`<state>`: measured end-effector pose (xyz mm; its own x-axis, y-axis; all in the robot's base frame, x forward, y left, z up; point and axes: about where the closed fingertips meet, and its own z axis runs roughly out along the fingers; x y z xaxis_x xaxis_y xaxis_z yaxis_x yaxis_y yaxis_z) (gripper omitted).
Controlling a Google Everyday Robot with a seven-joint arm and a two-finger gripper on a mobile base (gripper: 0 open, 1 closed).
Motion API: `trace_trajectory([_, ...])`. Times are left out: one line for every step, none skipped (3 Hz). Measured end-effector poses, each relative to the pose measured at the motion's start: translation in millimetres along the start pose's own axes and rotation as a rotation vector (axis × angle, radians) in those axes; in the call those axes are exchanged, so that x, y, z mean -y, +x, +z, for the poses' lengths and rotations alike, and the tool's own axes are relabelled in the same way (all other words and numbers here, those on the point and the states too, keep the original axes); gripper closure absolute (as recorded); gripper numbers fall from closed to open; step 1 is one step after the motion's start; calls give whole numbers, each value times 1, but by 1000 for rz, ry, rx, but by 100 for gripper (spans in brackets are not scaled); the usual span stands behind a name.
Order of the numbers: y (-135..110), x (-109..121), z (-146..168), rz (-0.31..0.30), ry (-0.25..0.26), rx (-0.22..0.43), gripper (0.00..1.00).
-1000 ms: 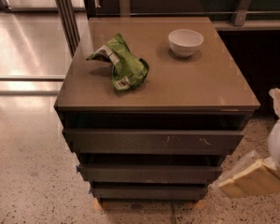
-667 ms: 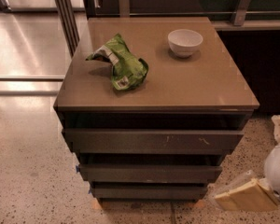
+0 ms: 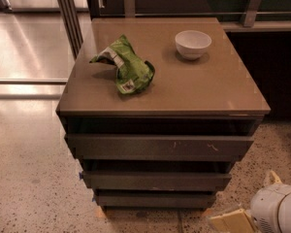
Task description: Open middle drawer
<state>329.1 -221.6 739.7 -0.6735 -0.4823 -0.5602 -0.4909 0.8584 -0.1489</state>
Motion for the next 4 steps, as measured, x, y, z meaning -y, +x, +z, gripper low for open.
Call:
trace_trajectory([3, 4, 9, 17, 1, 6, 16])
trace_trajectory([3, 3, 8, 16, 0, 5, 39])
trace_trajectory([3, 3, 8, 16, 0, 5, 62])
trace_trajectory([3, 3, 8, 16, 0, 5, 86])
